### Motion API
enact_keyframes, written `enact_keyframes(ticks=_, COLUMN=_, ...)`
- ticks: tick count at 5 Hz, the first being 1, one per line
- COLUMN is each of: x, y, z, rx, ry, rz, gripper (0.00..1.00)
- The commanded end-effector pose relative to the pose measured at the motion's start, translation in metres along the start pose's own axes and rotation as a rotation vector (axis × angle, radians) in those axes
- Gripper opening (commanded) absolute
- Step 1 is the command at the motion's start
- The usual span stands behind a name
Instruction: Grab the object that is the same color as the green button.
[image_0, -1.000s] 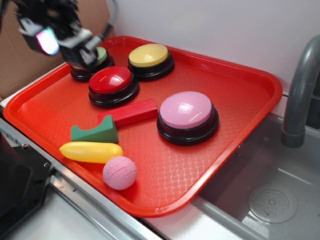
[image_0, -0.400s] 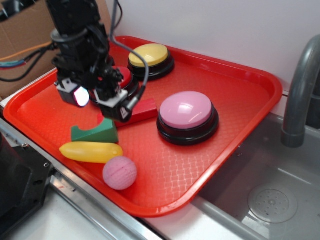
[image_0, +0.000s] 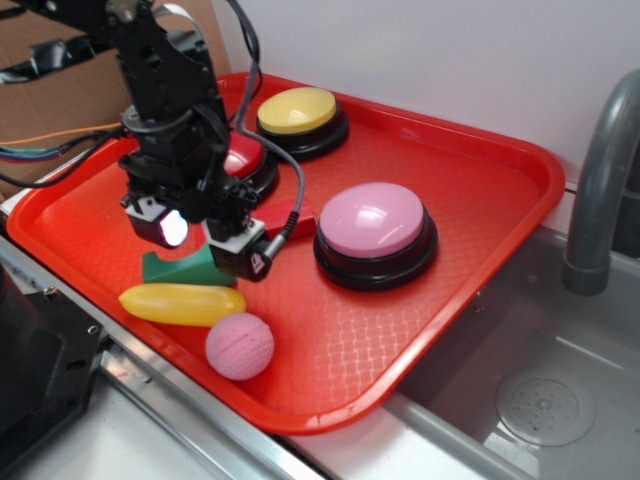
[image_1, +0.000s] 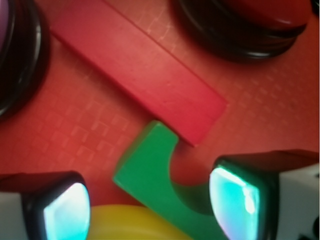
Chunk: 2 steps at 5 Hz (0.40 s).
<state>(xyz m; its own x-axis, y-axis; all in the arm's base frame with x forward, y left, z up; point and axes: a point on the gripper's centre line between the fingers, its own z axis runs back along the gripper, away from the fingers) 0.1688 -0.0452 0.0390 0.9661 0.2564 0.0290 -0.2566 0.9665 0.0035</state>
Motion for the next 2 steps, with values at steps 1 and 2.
enact_keyframes(ticks=1, x=0.0027, y=-0.0039, z=-0.0105, rx=-0.043, ry=-0.021, rz=0.021, gripper=0.82)
enact_keyframes(ticks=2, x=0.0016, y=-0.0039, z=-0.009, rx=-0.034, ry=-0.045, rz=0.029, gripper=0.0)
